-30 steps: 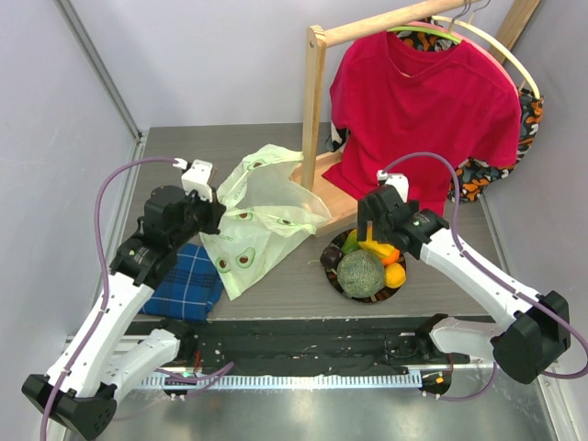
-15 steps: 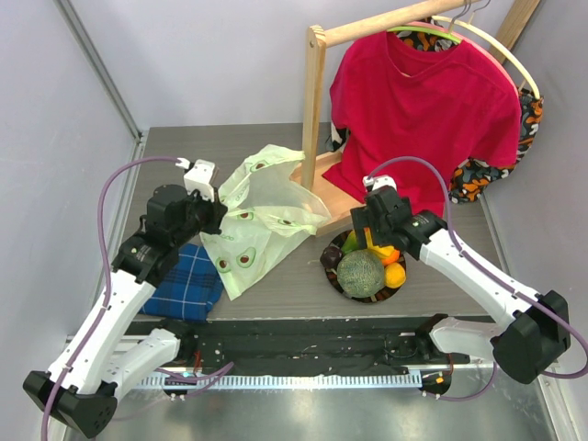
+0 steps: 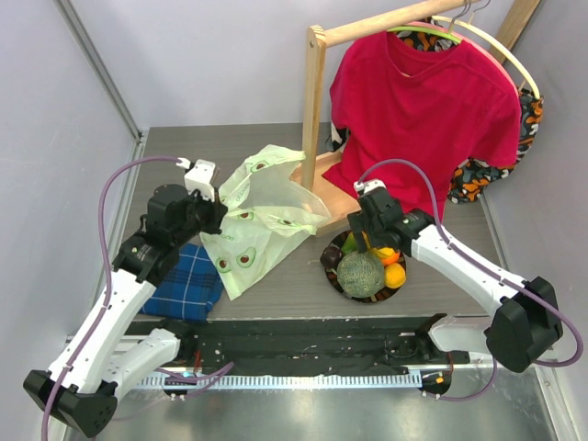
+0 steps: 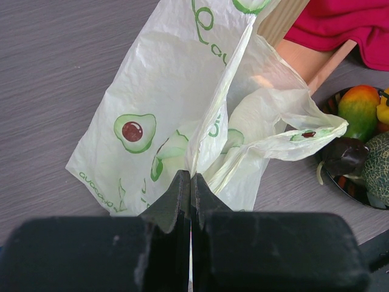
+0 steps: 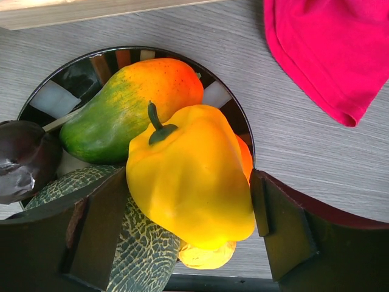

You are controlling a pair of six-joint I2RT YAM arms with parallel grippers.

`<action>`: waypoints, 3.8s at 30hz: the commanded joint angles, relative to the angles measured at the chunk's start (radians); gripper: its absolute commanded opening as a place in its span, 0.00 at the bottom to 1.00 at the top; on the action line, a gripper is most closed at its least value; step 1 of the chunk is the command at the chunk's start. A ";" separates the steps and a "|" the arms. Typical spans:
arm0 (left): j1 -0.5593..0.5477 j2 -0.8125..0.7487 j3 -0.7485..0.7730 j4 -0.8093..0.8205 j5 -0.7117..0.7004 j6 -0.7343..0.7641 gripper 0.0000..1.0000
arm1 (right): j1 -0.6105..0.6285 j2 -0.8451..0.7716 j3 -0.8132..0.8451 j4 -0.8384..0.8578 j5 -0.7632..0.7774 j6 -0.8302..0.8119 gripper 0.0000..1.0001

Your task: Place the fruits into the plastic bag

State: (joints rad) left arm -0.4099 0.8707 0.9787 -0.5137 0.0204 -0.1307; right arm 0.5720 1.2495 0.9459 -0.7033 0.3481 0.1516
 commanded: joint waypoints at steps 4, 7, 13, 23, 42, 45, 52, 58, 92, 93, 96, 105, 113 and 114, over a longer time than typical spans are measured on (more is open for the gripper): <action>0.002 0.001 0.002 0.030 0.012 -0.009 0.00 | -0.003 0.013 -0.002 0.030 -0.006 -0.030 0.72; 0.002 -0.001 0.002 0.030 0.010 -0.009 0.00 | -0.003 0.008 -0.001 0.027 -0.008 -0.030 0.61; 0.003 0.001 0.002 0.029 0.013 -0.009 0.00 | -0.003 -0.042 0.010 0.019 -0.012 -0.024 0.44; 0.002 -0.004 0.002 0.027 0.010 -0.009 0.00 | 0.026 -0.235 0.062 0.153 -0.040 0.025 0.29; 0.002 -0.007 -0.002 0.034 0.036 -0.010 0.00 | 0.313 0.096 0.188 0.829 -0.146 0.033 0.25; 0.002 -0.004 -0.002 0.034 0.039 -0.010 0.00 | 0.327 0.132 0.215 0.860 -0.109 0.002 0.25; 0.003 -0.002 0.000 0.037 0.050 -0.012 0.00 | 0.328 0.259 0.289 0.857 -0.095 -0.020 0.26; 0.002 -0.009 -0.003 0.037 0.058 -0.012 0.00 | 0.327 0.402 0.402 0.772 -0.158 0.023 0.27; 0.002 0.002 -0.002 0.037 0.067 -0.017 0.00 | 0.328 0.565 0.464 0.643 -0.451 0.149 0.94; 0.002 0.001 -0.002 0.037 0.066 -0.017 0.00 | 0.328 0.565 0.464 0.643 -0.449 0.148 0.95; 0.002 0.001 -0.002 0.037 0.064 -0.017 0.00 | 0.328 0.559 0.462 0.643 -0.445 0.140 0.98; 0.002 -0.001 -0.002 0.035 0.061 -0.017 0.00 | 0.328 0.492 0.413 0.674 -0.423 0.129 0.95; 0.002 -0.004 -0.002 0.034 0.043 -0.017 0.00 | 0.327 0.234 0.252 0.763 -0.394 0.108 0.95; 0.002 -0.004 -0.003 0.035 0.038 -0.017 0.00 | 0.328 0.214 0.242 0.760 -0.387 0.095 0.95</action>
State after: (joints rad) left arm -0.4099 0.8734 0.9756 -0.5133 0.0719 -0.1486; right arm 0.8948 1.6032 1.2247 -0.0315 -0.0761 0.2848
